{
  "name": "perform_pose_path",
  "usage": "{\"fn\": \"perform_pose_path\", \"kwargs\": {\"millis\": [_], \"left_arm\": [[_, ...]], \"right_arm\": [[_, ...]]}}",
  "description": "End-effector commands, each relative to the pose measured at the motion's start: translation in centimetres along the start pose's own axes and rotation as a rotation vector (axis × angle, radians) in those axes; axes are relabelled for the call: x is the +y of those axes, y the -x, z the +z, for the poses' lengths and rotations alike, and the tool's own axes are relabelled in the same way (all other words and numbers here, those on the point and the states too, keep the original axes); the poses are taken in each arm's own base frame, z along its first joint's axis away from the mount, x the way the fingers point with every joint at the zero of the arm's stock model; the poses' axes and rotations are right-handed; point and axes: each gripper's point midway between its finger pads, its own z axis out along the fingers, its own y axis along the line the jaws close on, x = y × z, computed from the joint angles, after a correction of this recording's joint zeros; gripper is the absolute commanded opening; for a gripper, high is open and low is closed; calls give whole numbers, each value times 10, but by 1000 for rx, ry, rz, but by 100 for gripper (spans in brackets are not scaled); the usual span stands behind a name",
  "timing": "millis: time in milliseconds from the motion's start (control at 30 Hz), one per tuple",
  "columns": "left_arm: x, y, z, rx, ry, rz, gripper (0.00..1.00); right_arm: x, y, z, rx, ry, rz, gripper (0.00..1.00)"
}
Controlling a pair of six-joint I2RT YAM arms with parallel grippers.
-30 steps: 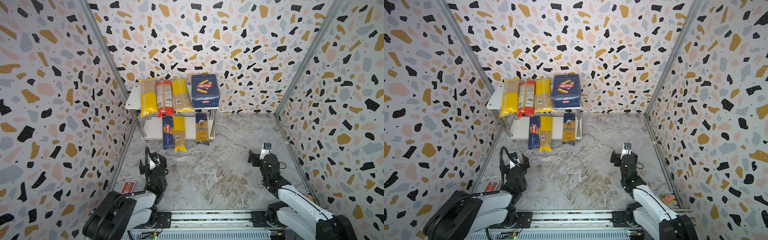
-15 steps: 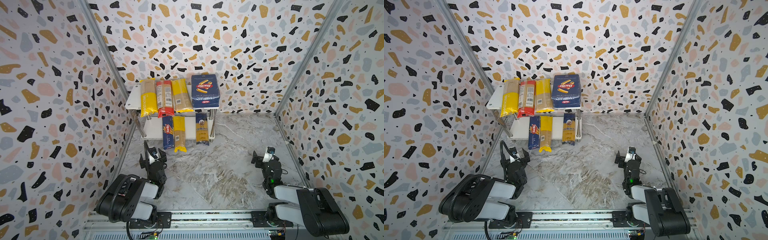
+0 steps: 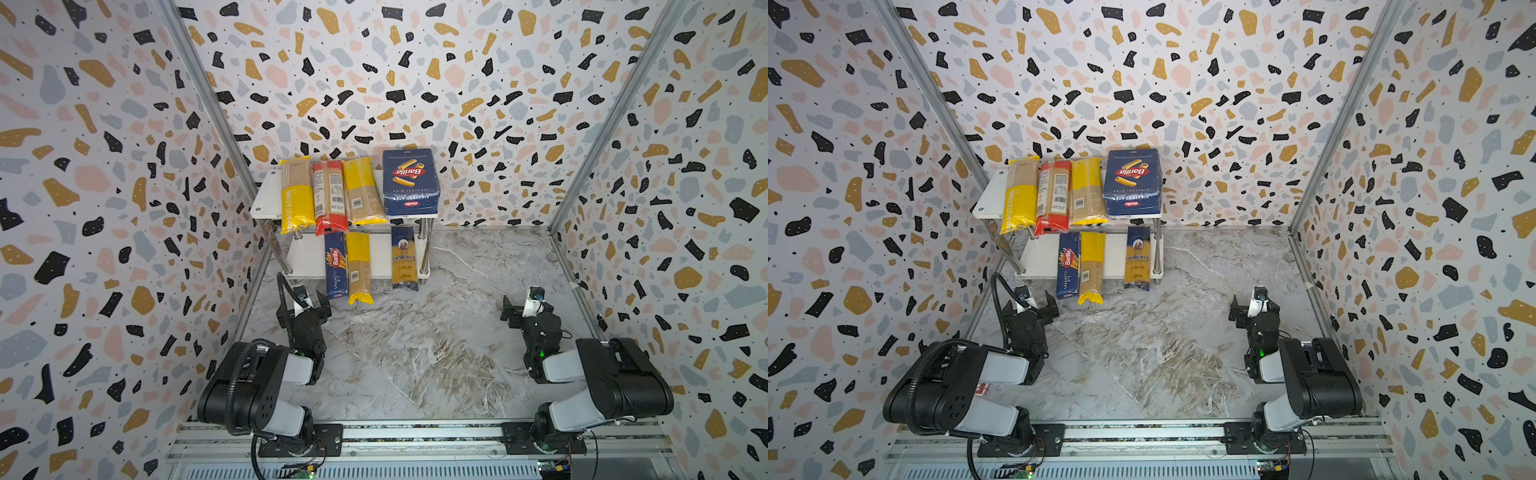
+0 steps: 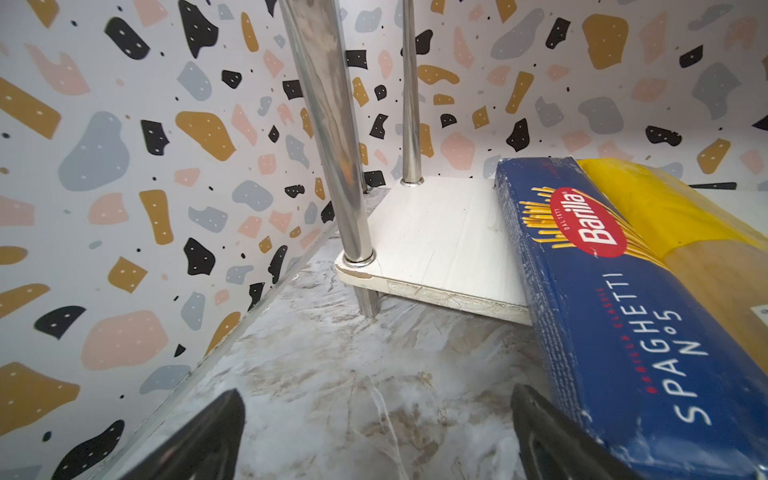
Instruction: Place and organize the pasta boxes and bags onto the shelf
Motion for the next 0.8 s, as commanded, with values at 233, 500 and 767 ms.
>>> {"fn": "perform_pose_path", "kwargs": {"millis": [233, 500, 767], "left_arm": [[2, 13, 1, -44, 9, -29, 99], [2, 13, 1, -42, 7, -28, 99], [0, 13, 1, -42, -3, -33, 99]], "right_arm": [[6, 15, 3, -44, -12, -35, 99], [5, 14, 3, -42, -14, -35, 99], [5, 14, 3, -42, -13, -35, 99]]}}
